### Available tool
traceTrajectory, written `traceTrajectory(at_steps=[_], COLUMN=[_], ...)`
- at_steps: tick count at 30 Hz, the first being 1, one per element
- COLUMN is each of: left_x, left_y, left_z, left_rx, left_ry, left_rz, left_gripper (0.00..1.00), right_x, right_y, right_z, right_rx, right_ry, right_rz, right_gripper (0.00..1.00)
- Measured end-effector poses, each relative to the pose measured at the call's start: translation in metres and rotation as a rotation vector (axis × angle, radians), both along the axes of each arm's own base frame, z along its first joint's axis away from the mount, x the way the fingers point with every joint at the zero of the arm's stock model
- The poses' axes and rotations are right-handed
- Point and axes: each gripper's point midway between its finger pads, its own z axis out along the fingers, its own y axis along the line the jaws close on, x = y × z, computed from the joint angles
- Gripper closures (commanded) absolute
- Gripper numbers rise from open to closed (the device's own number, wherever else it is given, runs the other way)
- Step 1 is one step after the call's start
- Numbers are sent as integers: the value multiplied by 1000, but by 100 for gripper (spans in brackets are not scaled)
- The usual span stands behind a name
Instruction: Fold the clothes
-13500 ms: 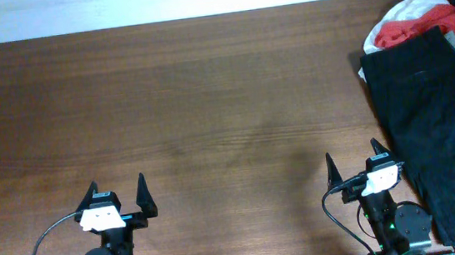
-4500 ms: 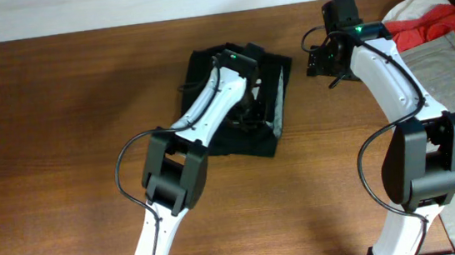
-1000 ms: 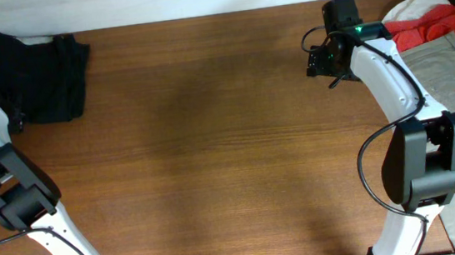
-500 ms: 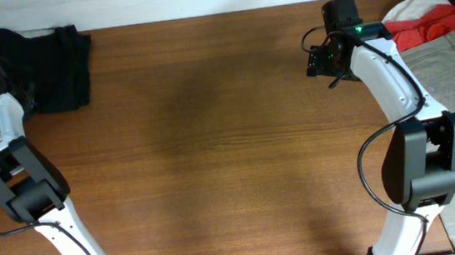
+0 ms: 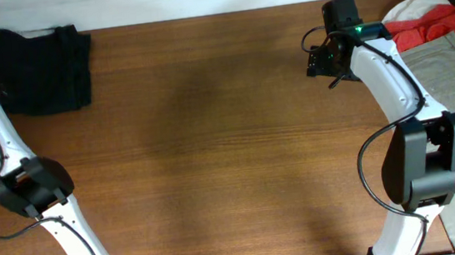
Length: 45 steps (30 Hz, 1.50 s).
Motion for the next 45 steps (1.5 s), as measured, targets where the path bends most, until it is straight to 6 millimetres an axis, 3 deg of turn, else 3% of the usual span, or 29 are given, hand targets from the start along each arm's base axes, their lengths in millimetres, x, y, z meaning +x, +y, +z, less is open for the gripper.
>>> traceTrajectory(at_steps=[1,3,4,7,8,9,10,12,13,14,16,18,19,21,22,23,24,26,27,29,31,33,35,37,39,41,45], left_x=[-14,-21,-18,-21,-34,-62,-91,-144,-183,-198,-232,-243,-257,-267,-282,-307,-320,-354,-366,-366,-351,-322,-304,-282,-263,-265,-254], left_y=[-12,-28,-40,-92,-111,-134,-152,-184,-213,-228,-270,-285,-295,-302,-308,-318,-323,-330,-327,-305,-289,-289,-294,-313,-340,-355,-324], left_z=[16,47,60,148,193,252,296,350,374,380,349,325,293,258,238,204,194,141,124,115,113,96,57,36,43,41,36], left_rx=[-31,-71,-101,-154,-127,-59,12,95,111,109,-13,-67,-129,-107,-98,-132,-132,-255,-277,-180,-70,-31,-65,-26,108,196,412], left_ry=[9,-43,-82,-298,-390,-503,-586,-695,-751,-768,-687,-643,-585,-599,-609,-584,-593,-460,-384,-319,-316,-351,-349,-426,-581,-650,-690], left_rz=[-13,-62,-130,-415,-505,-589,-637,-702,-762,-811,-952,-1008,-1037,-1077,-1087,-1080,-1077,-1004,-961,-901,-921,-1036,-1110,-1256,-1420,-1494,-1349], left_gripper=[28,27,22,8,4,1,1,1,1,1,1,1,1,1,1,1,1,1,1,1,1,1,1,1,1,1,1], right_x=[-1,0,-1,0,0,0,-1,0,-1,0,-1,0,-1,1,0,0,1,0,0,0,0,0,0,0,0,0,0], right_y=[0,0,0,0,0,0,0,0,0,0,0,0,0,0,0,0,0,0,0,0,0,0,0,0,0,0,0], right_z=[0,0,0,0,0,0,0,0,0,0,0,0,0,1,1,0,1,1,0,0,0,0,0,0,0,0,0], right_rx=[0,0,0,0,0,0,0,0,0,0,0,0,0,0,0,0,0,-1,0,0,0,0,0,0,0,0,0], right_ry=[3,2,3,1,2,1,3,1,3,2,3,1,3,-3,-1,0,-3,-1,0,0,1,0,2,1,0,0,1], right_rz=[0,0,0,0,0,0,0,0,0,0,0,0,0,0,0,0,0,1,0,0,0,0,0,0,0,0,0], right_gripper=[1,1,1,1,1,1,2,1,1,1,1,1,1,1,1,1,1,1,1,1,1,1,1,1,1,1,1])
